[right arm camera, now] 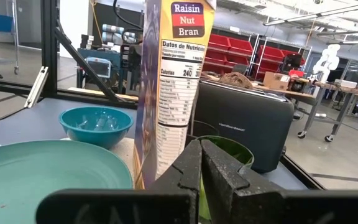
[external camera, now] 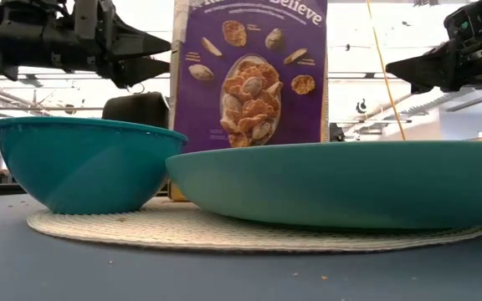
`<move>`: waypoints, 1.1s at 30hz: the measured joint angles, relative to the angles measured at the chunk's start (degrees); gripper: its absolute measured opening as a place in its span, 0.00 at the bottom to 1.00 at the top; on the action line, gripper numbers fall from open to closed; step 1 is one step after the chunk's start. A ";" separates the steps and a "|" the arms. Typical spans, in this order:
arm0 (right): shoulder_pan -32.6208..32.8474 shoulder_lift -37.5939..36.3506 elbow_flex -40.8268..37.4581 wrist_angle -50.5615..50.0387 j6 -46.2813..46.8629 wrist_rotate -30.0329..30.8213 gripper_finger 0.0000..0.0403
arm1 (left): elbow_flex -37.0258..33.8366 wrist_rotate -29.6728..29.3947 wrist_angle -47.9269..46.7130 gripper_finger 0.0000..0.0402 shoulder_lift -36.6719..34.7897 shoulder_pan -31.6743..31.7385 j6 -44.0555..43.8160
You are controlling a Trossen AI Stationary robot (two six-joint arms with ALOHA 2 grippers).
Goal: Arrange a breakfast setting
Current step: Pour the cereal from the purple cereal box into the blue bowl
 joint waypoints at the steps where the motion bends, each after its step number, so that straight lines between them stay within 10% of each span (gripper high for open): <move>1: -0.02 0.00 0.00 0.00 -0.01 0.00 0.02 | 0.45 0.00 -0.02 0.94 0.53 0.02 0.06; 33: 0.00 0.00 0.00 -0.02 0.01 0.00 0.02 | 0.98 -1.73 -7.38 0.94 1.77 -1.99 -4.28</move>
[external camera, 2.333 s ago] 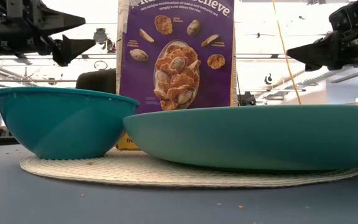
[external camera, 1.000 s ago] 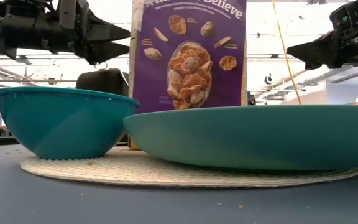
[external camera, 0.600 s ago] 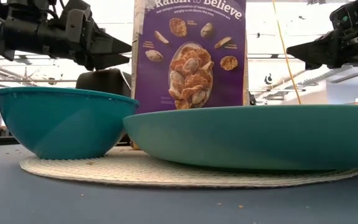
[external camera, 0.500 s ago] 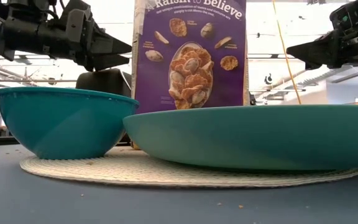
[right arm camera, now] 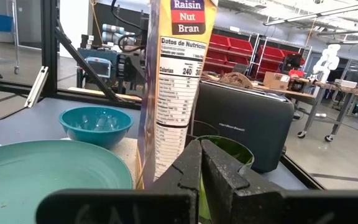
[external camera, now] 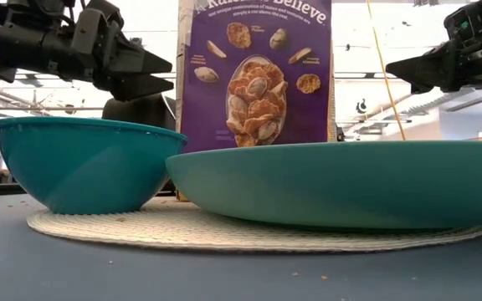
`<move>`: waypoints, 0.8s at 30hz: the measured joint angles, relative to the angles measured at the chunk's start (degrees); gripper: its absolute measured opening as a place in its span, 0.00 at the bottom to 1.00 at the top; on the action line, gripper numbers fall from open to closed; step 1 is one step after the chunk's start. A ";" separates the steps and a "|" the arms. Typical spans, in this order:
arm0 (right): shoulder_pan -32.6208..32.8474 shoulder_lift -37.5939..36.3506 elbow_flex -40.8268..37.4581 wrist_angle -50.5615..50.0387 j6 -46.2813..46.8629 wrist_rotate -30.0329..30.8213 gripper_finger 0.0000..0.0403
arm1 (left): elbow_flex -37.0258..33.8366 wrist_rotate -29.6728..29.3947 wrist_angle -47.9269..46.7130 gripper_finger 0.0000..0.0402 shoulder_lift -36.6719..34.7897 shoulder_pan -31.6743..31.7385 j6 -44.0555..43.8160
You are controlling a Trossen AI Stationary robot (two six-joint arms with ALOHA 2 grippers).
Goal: Arrange a breakfast setting
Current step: Pour the cereal from the purple cereal box into the blue bowl
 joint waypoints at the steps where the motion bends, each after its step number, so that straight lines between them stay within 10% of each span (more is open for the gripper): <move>1: 0.00 0.00 0.00 0.00 -0.01 0.00 0.02 | 0.00 0.01 -0.01 0.94 0.00 0.00 0.00; 24: -0.01 0.00 0.00 0.00 -0.01 0.00 0.02 | 6.92 2.38 1.84 0.94 6.79 -0.81 -1.02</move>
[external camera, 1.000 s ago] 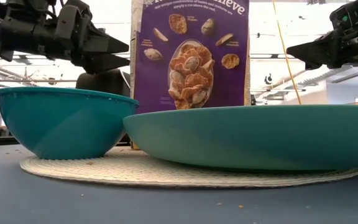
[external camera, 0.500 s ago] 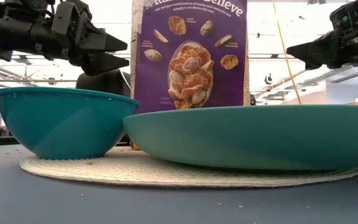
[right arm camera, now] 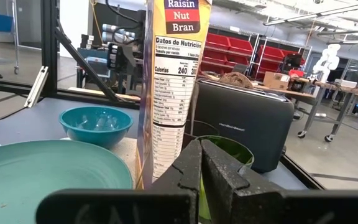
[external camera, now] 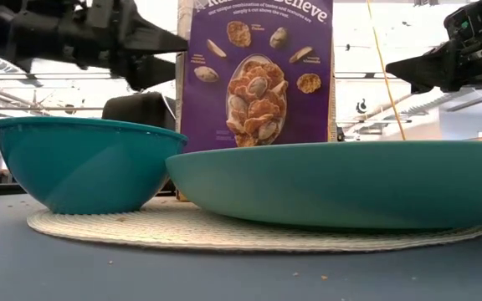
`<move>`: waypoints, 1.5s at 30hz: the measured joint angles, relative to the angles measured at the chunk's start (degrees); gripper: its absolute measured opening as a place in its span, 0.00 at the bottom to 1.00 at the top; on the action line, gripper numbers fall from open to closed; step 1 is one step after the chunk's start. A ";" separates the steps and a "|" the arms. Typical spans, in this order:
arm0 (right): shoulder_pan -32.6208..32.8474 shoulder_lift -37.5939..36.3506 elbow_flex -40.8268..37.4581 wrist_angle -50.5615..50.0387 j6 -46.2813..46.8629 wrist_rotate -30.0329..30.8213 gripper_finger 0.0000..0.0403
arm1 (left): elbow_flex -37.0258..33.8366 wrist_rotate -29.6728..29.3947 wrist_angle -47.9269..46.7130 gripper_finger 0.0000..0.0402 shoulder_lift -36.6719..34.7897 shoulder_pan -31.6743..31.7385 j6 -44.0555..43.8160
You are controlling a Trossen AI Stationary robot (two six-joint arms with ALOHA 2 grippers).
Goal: Arrange a breakfast setting
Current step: Pour the cereal from the purple cereal box into the blue bowl
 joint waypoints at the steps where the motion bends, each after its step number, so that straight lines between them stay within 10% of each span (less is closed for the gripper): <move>1: 0.01 0.00 0.00 0.01 0.01 0.00 0.02 | 1.30 0.00 -0.26 0.94 1.41 0.12 0.50; 14: 0.01 0.02 0.00 0.00 0.01 0.00 0.02 | 10.13 -0.22 -2.97 0.90 10.06 1.97 1.37; 33: 0.01 0.02 0.00 0.00 -0.01 0.00 0.02 | 10.06 -2.32 -1.20 0.24 10.06 2.62 1.26; 45: 0.01 0.02 0.00 0.00 -0.01 -0.02 0.02 | 10.04 -2.27 4.78 0.06 10.06 2.60 2.17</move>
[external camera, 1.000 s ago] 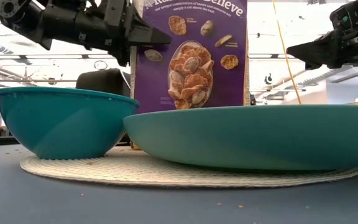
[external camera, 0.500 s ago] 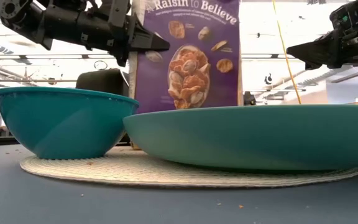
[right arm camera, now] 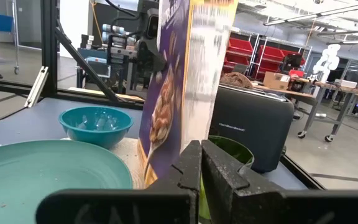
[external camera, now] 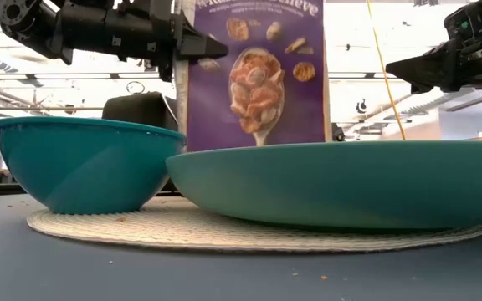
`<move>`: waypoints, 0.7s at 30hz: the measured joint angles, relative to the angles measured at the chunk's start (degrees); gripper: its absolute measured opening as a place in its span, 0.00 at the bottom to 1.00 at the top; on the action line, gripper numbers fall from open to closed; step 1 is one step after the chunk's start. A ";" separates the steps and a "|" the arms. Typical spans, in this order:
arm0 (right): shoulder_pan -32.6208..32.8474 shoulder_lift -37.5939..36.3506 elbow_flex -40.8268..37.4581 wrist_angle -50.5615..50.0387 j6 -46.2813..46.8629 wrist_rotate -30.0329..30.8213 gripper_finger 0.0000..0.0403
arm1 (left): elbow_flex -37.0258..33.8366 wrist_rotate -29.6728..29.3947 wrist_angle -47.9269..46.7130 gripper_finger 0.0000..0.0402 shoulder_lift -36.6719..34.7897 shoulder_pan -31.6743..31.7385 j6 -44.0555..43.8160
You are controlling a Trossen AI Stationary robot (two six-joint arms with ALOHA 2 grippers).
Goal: Arrange a breakfast setting
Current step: Pour the cereal from the purple cereal box into the blue bowl
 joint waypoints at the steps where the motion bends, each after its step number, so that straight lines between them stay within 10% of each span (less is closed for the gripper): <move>1: -0.02 -0.01 0.02 0.00 0.00 0.02 0.02 | 0.00 0.00 1.03 0.05 0.00 0.00 0.47; 14: -0.01 0.00 0.00 5.83 8.70 0.00 0.03 | 3.37 0.02 8.27 0.03 0.00 0.04 1.06; 21: -0.01 0.00 0.00 14.19 14.75 0.00 0.22 | 9.02 0.13 8.09 0.03 -0.02 -0.37 2.03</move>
